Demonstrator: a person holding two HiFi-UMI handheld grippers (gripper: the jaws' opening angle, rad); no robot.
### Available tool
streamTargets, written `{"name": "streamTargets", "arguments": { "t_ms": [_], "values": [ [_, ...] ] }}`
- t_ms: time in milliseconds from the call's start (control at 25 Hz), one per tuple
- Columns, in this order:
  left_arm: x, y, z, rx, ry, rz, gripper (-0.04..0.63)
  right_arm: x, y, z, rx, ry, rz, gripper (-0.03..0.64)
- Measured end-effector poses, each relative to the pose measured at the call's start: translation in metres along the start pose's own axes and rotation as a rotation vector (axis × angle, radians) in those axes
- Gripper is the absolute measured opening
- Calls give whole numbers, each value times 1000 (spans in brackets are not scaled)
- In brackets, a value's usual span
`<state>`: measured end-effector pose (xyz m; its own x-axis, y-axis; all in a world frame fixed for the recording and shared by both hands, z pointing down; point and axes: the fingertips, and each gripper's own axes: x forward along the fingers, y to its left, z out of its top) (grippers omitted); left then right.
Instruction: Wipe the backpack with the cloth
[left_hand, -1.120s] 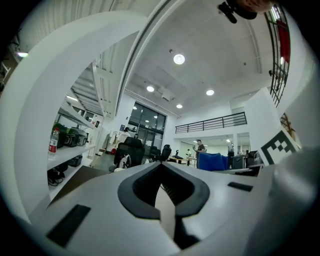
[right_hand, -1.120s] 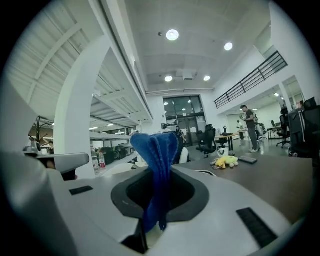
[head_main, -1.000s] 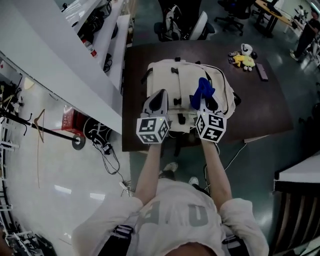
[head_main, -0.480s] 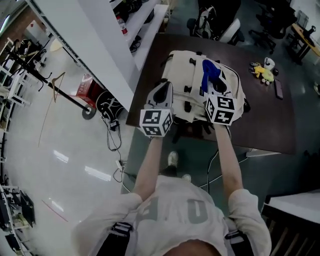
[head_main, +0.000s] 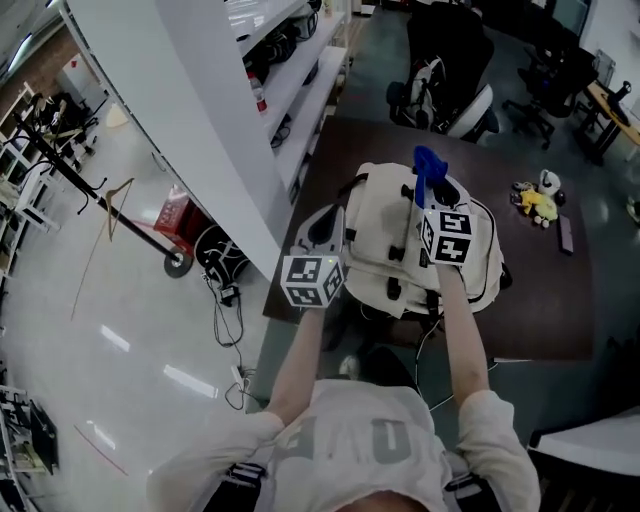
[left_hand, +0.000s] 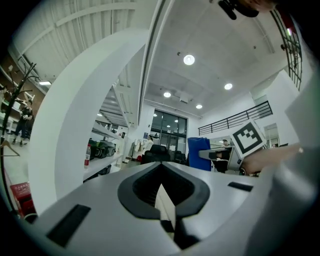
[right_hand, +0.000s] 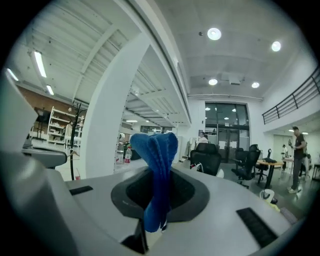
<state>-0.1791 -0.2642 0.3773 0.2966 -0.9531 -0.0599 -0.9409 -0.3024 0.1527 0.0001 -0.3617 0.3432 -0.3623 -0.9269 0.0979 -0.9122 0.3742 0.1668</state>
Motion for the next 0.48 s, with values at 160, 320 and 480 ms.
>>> {"name": "streamTargets", "arguments": {
  "t_ms": [160, 320, 480],
  "values": [
    [26, 14, -5, -3, 10, 1, 3, 54, 4, 1, -169, 58, 94, 41],
    [55, 31, -6, -12, 11, 23, 3, 108, 20, -16, -386, 182, 294, 41],
    [81, 37, -13, -5, 33, 34, 3, 147, 35, -47, -575, 290, 466, 41]
  ]
}}
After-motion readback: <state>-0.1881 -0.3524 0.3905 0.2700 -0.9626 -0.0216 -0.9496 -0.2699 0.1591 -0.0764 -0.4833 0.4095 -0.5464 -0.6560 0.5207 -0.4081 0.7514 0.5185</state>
